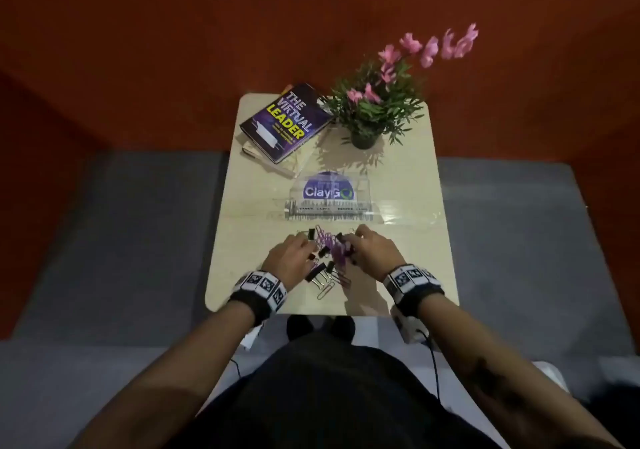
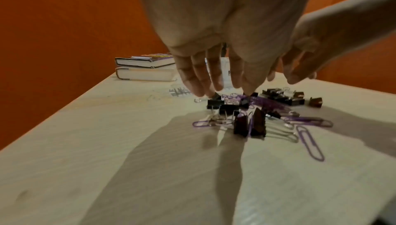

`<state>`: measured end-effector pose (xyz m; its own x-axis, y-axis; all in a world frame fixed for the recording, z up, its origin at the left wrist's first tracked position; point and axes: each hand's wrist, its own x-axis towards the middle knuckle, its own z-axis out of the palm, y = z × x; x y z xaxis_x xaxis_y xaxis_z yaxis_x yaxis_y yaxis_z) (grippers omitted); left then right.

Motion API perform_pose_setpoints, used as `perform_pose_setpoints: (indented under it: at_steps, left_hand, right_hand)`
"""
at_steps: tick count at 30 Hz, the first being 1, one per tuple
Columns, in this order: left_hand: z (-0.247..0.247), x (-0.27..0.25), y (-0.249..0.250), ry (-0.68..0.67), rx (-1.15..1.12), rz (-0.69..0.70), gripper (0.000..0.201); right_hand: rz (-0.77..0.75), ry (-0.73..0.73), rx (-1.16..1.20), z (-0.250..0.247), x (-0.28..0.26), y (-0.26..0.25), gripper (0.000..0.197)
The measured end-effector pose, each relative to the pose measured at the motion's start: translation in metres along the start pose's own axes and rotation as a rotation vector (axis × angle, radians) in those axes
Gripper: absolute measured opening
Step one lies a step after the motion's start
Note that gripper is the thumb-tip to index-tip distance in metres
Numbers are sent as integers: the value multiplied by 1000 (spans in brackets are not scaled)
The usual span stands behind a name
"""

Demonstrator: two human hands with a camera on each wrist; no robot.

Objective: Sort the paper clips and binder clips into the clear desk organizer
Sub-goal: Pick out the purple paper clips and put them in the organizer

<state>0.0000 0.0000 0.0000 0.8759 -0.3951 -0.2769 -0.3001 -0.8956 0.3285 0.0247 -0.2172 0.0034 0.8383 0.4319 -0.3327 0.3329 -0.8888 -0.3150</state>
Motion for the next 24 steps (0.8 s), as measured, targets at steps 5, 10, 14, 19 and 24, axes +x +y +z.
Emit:
perform_pose_setpoints:
  at_steps: [5, 10, 14, 19, 24]
  left_hand:
    - [6, 10, -6, -42, 162, 95, 42]
    - [11, 2, -24, -33, 134, 47, 33]
    - [11, -3, -33, 7, 154, 10, 30]
    - [17, 2, -15, 16, 204, 147, 56]
    - [16, 0, -18, -47, 295, 210, 52]
  right_hand:
    - [-25, -26, -65, 7, 10, 1, 56]
    - [22, 37, -28, 13, 7, 20, 46]
    - [78, 115, -9, 13, -1, 32, 44]
    - [-1, 185, 26, 27, -16, 17, 23]
    - [27, 198, 67, 42, -25, 23, 18]
